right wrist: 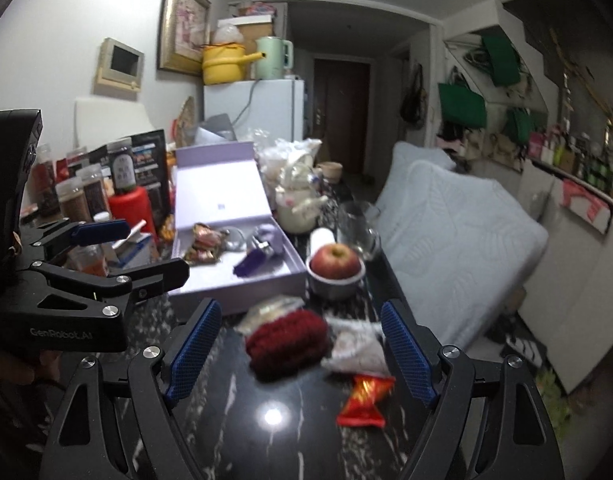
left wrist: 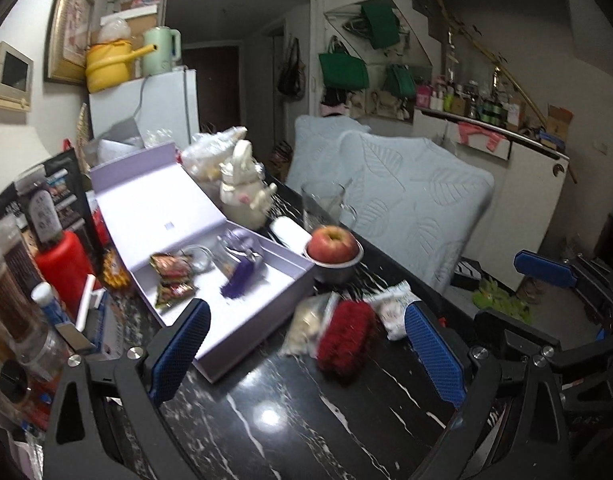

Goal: Organize soft objects
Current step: 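Withdraw both tools from the box back toward the remaining items, then grasp the red fuzzy plush with the left tool while the right tool grasps the red snack packet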

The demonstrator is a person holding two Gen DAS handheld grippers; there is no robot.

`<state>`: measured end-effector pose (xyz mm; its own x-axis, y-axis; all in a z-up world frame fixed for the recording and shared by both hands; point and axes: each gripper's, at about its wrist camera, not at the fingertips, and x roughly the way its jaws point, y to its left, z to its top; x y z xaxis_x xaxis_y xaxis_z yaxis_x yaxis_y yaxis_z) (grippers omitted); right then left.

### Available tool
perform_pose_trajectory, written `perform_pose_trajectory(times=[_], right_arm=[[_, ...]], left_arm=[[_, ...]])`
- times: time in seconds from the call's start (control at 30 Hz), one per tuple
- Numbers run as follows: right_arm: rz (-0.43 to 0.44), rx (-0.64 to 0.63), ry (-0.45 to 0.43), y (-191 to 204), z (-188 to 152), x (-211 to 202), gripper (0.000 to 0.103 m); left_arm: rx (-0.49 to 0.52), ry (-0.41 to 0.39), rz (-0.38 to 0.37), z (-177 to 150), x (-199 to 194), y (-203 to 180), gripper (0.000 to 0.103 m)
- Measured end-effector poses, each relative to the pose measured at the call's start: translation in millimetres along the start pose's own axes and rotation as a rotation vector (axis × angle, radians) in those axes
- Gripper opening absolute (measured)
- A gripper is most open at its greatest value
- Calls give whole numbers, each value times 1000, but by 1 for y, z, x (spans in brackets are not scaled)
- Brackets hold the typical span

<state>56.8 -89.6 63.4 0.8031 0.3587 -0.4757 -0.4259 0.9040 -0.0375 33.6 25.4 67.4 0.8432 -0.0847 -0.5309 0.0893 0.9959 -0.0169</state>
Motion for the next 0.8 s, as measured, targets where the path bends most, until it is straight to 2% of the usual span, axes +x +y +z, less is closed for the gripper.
perform_pose_trajectory(times=[0.23, 0.43, 0.8], right_arm=[[-22, 37, 27, -11, -29, -1, 83], [-23, 75, 64, -20, -52, 5, 83], [-32, 133, 156, -42, -92, 39, 83]], left_arm=[[-13, 50, -83, -19, 15, -10, 99], [-6, 102, -119, -33, 33, -21, 99], [-25, 198, -128, -58, 73, -28, 99]])
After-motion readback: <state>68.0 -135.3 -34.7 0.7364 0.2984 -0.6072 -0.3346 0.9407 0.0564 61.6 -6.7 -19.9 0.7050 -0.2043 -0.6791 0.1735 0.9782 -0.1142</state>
